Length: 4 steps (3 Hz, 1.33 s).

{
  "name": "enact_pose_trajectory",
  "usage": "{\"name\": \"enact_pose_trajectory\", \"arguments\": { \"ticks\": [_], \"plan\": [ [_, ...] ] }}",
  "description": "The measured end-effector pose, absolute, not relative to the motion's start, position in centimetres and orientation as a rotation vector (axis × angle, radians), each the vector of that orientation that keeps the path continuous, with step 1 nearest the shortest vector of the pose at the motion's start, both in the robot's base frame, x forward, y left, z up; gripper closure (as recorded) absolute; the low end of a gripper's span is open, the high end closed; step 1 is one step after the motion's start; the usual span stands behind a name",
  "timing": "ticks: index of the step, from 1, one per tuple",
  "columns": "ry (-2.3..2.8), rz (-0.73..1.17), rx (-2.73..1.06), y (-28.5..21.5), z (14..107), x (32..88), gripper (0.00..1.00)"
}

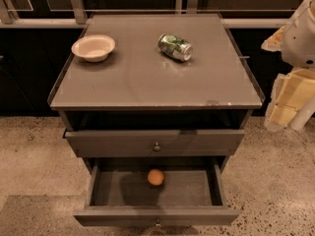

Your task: Pick orange from middle drawer and place on counter

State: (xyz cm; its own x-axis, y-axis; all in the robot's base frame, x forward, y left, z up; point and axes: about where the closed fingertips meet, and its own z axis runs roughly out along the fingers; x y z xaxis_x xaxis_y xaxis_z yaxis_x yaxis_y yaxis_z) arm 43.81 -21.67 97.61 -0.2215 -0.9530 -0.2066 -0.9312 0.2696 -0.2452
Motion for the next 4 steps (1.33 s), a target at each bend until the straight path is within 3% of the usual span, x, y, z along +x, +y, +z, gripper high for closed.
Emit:
{"name": "enact_pose_trajectory", "arguments": {
  "ticks": [2, 3, 4],
  "plan": [
    [2.249, -0.040, -1.618, -21.3, 94.7, 42.7, 0.00],
    [2.263, 0.129, -1.491, -20.0, 88.4, 40.7, 0.00],
    [2.252, 0.440, -1.341, -15.9, 79.7, 38.6, 0.00]
  ]
}}
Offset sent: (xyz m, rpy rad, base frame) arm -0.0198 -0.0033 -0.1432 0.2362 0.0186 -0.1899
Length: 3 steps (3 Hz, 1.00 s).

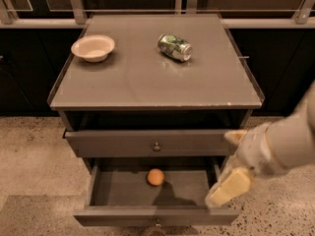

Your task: Pick orange from middle drawer and place on counter

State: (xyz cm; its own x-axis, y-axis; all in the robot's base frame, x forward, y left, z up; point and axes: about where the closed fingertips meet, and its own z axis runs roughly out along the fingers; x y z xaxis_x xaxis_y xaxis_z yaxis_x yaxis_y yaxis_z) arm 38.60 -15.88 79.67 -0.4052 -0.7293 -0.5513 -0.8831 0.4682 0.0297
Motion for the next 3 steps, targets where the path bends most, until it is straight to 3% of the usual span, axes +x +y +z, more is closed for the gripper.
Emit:
{"name": "enact_pose_trajectory", "arguments": {
  "ticks": [1, 2, 3],
  "plan": [
    [2.222, 0.799, -1.207, -8.9, 70.3, 36.3, 0.00],
    [2.234, 0.923, -1.177, -6.0, 65.5, 34.5, 0.00],
    [2.236, 0.895, -1.166, -6.1, 66.0, 34.1, 0.00]
  ]
}}
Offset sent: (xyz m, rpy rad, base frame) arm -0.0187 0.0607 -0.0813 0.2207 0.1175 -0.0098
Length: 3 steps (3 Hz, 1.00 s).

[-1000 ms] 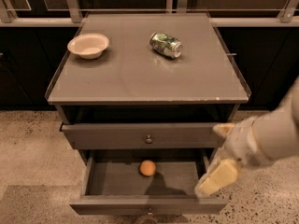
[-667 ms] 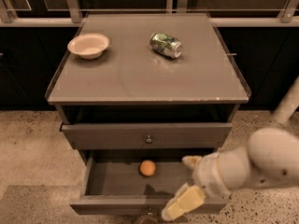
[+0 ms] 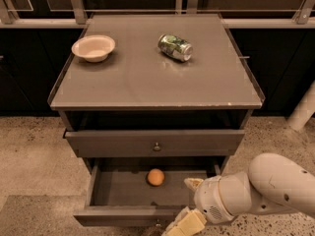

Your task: Pick orange from middle drawer and place on counter

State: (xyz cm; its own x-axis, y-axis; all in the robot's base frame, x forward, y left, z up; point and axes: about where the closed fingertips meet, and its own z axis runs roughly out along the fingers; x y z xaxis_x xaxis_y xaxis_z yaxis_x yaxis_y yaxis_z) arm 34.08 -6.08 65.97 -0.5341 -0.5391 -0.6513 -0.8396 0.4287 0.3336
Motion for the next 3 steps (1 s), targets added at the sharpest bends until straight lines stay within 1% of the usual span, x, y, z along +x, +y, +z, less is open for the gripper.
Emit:
{"name": "enact_pose_trajectory", "arguments": {
  "ticks": [1, 2, 3],
  "plan": [
    [2.254, 0.903, -0.996, -8.1, 63.2, 34.6, 0.00],
    [2.250, 0.934, -0.780, -9.3, 57.1, 35.9, 0.00],
    [2.221, 0.876, -0.619, -10.4, 52.6, 39.7, 0.00]
  ]
}}
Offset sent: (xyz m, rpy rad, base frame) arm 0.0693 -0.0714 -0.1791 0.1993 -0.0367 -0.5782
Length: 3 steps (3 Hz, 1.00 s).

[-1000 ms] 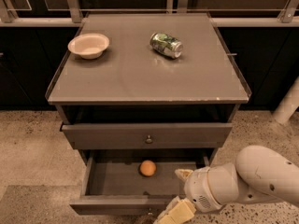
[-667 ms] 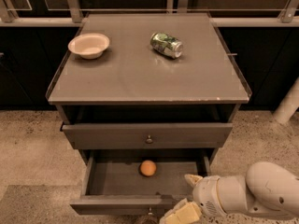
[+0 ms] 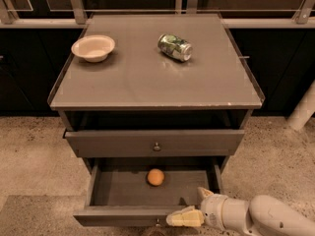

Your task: Pick orange from middle drawer and place on counter

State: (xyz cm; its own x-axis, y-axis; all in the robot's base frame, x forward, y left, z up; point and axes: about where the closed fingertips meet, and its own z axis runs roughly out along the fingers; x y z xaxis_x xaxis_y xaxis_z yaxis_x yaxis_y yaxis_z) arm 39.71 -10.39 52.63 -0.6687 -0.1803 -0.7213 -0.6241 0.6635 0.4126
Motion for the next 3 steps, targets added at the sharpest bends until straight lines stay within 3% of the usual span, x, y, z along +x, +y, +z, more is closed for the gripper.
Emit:
{"name": "enact_pose_trajectory", "arguments": {
  "ticks": [3],
  "plan": [
    [2.200, 0.884, -0.520, -10.3, 50.7, 42.6, 0.00]
  ]
}}
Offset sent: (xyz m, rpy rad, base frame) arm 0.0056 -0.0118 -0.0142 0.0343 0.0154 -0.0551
